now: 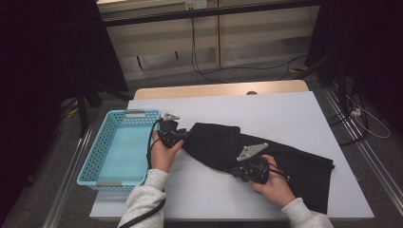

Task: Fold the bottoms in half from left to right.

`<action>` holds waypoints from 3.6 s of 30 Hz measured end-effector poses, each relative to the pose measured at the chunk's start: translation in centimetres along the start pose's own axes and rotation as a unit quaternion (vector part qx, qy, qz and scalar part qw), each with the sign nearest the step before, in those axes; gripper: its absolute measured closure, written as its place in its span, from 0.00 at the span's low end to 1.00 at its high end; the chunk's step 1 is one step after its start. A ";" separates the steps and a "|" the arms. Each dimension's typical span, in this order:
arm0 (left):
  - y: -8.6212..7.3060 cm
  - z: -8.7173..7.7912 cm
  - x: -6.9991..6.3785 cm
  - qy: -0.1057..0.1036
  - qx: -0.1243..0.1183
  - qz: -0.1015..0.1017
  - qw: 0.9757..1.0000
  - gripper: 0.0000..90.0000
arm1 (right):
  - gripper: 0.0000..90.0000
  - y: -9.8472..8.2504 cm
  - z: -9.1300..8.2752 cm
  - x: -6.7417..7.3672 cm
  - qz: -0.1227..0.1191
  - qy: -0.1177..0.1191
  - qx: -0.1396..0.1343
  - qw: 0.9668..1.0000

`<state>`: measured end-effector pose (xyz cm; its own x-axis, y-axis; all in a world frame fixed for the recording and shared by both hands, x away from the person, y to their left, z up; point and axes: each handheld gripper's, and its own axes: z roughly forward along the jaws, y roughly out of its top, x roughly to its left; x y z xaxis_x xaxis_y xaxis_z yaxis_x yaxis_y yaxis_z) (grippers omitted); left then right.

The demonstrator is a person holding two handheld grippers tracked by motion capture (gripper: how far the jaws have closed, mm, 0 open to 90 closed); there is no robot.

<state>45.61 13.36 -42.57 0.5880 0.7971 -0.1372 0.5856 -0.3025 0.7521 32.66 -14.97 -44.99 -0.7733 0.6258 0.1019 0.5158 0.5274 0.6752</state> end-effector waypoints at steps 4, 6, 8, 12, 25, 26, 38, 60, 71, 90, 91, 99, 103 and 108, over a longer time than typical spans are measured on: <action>-0.3 -0.6 -0.5 0.004 -0.007 0.006 1.000 0.53 | 0.96 0.0 0.0 0.0 0.002 0.000 0.000 1.000; -0.5 -0.8 -0.7 0.002 -0.008 0.011 1.000 0.50 | 0.96 0.0 0.0 0.0 0.001 0.001 0.000 1.000; -0.9 -0.7 -0.8 0.001 -0.002 0.009 1.000 0.45 | 0.96 0.0 0.0 0.0 0.004 0.001 0.000 1.000; -1.6 -0.2 -0.7 0.008 0.007 0.002 1.000 0.36 | 0.96 0.2 0.1 0.3 0.001 0.007 0.001 1.000; -2.6 1.5 0.2 0.036 0.034 0.001 0.999 0.32 | 0.81 0.6 -0.1 1.1 -0.008 0.027 -0.017 0.999; -2.7 1.6 0.3 0.037 0.034 -0.004 0.999 0.32 | 0.81 0.6 -0.4 1.0 -0.008 0.025 -0.020 0.999; -2.2 1.2 -0.7 0.038 0.074 -0.009 0.997 0.70 | 0.67 -0.1 -3.0 -1.2 0.023 -0.005 -0.047 0.999; -0.1 -1.8 -0.3 0.032 0.049 -0.051 0.997 0.97 | 0.56 -2.3 -7.1 -4.8 0.082 -0.073 -0.079 0.991; 0.0 -2.2 0.3 0.059 0.034 -0.031 0.997 0.82 | 0.52 -3.6 -8.9 -6.2 0.103 -0.102 -0.086 0.986; -0.6 0.3 -2.4 -0.045 0.041 0.021 0.998 0.26 | 0.50 -6.2 -10.7 -7.4 0.127 -0.143 -0.065 0.979; -0.6 0.3 -2.4 -0.044 0.040 0.022 0.998 0.26 | 0.50 -6.2 -10.7 -7.4 0.127 -0.143 -0.065 0.979; -0.8 0.7 -2.5 -0.049 0.042 0.030 0.997 0.25 | 0.52 -7.9 -13.0 -9.8 0.154 -0.208 -0.052 0.965; -0.7 0.8 -2.6 -0.051 0.042 0.034 0.997 0.25 | 0.53 -9.0 -12.7 -11.4 0.169 -0.221 -0.032 0.960; -0.7 0.8 -2.5 -0.058 0.050 0.038 0.996 0.25 | 0.57 -10.1 -11.8 -12.7 0.188 -0.205 -0.015 0.960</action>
<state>44.14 11.13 -43.29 0.6899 0.7057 -0.1613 0.5866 -0.4146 0.6957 32.93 -35.06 -44.45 -0.3209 0.9458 0.0495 0.7141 0.2073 0.6686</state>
